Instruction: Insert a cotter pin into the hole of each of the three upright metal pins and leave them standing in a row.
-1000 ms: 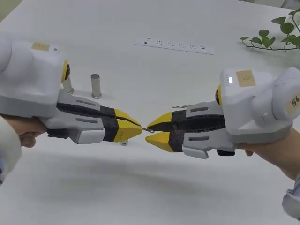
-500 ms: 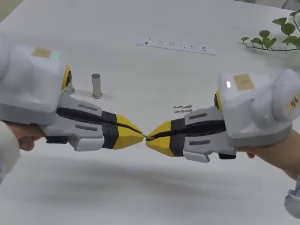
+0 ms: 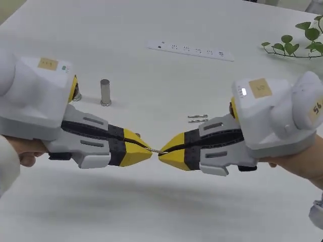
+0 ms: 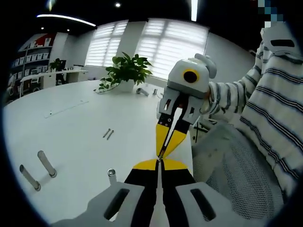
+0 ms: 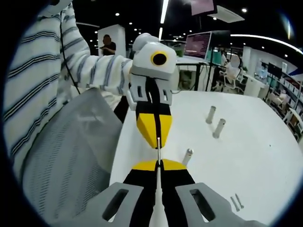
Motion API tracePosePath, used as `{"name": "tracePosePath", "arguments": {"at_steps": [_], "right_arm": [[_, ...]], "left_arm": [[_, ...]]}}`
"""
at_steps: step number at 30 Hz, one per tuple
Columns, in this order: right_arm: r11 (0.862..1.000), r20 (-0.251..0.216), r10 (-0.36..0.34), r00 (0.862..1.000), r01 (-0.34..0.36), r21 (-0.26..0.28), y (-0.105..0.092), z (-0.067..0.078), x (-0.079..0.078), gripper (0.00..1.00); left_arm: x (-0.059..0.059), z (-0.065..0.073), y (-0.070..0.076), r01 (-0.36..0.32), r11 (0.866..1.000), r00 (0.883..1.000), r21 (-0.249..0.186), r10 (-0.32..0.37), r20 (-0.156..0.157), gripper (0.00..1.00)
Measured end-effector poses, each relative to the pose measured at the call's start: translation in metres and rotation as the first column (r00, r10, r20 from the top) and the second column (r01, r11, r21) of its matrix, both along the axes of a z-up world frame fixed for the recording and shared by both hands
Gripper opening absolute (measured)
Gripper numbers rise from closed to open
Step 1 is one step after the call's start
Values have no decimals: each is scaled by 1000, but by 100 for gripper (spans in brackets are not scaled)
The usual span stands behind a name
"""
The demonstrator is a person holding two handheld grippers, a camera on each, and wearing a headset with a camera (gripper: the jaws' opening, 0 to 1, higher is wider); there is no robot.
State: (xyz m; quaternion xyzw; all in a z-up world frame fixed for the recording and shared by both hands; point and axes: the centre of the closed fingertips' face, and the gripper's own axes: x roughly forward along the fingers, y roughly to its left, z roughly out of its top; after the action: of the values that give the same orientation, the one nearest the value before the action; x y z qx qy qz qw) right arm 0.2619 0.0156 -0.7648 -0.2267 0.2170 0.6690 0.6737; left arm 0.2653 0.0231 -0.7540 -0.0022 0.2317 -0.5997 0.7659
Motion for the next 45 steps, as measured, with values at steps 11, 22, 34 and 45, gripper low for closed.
{"name": "tracePosePath", "arguments": {"at_steps": [11,22,34,45], "right_arm": [[997,37,-44,998,47,-69,-8,-11,19,3],[977,73,-137,988,147,-154,-18,-38,45,3],[970,48,-166,985,172,-174,-12,-51,50,3],[966,35,-173,984,176,-191,-6,-54,51,3]], "left_arm": [[12,-15,12,-81,997,997,15,81,-7,6],[26,-37,22,-196,979,980,53,198,-27,17],[43,-55,24,-276,954,961,115,276,14,23],[52,-66,24,-305,941,951,145,310,-7,24]]}}
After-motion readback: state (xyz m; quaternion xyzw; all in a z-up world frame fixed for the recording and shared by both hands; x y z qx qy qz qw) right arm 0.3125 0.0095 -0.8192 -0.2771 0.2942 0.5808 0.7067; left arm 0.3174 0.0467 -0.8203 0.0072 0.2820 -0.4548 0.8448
